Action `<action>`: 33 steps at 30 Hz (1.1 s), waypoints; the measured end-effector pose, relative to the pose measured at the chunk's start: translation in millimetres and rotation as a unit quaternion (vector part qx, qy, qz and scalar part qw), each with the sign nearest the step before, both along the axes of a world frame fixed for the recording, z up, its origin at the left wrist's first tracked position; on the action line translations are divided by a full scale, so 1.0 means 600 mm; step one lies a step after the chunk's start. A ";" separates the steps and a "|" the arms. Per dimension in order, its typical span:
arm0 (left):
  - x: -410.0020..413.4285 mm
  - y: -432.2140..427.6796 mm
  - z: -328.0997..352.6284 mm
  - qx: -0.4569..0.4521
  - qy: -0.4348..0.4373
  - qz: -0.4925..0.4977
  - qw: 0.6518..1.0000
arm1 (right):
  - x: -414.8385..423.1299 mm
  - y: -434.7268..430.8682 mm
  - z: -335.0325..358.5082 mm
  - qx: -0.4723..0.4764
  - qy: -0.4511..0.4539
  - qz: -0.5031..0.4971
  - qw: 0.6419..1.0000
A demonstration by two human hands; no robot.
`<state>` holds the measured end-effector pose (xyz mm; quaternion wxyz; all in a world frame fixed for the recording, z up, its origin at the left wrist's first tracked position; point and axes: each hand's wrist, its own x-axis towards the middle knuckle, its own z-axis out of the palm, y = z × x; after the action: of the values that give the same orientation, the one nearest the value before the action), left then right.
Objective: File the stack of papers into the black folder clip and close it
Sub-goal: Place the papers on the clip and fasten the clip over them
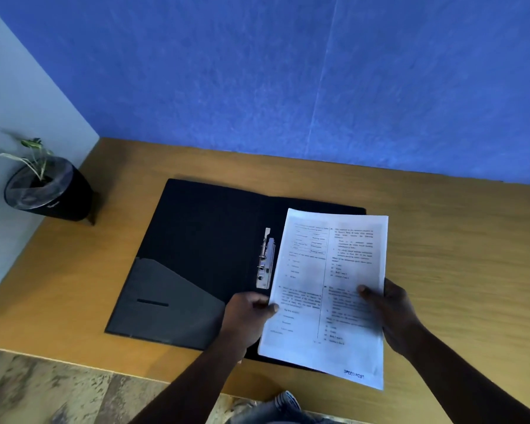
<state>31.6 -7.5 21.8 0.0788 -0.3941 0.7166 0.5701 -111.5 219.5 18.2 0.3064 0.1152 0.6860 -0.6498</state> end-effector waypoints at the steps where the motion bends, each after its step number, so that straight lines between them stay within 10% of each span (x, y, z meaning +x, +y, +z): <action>1: -0.003 -0.002 -0.002 -0.011 -0.005 0.006 1.000 | -0.003 -0.005 -0.005 0.005 -0.002 0.002 1.000; 17: -0.035 -0.029 -0.027 -0.107 -0.018 0.039 0.993 | -0.062 -0.064 -0.019 0.113 0.016 0.063 0.991; 23: -0.032 -0.028 -0.023 -0.133 -0.022 0.018 0.991 | -0.066 -0.075 -0.014 0.320 0.159 0.076 0.931; 33: -0.024 -0.025 -0.021 -0.214 -0.066 -0.010 0.975 | -0.080 -0.063 -0.031 0.382 0.180 0.159 0.892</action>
<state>17.4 -22.3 9.1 0.0459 -0.4314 0.8189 0.3756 -159.4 181.8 -0.7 0.2092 -0.0055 0.9339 -0.2899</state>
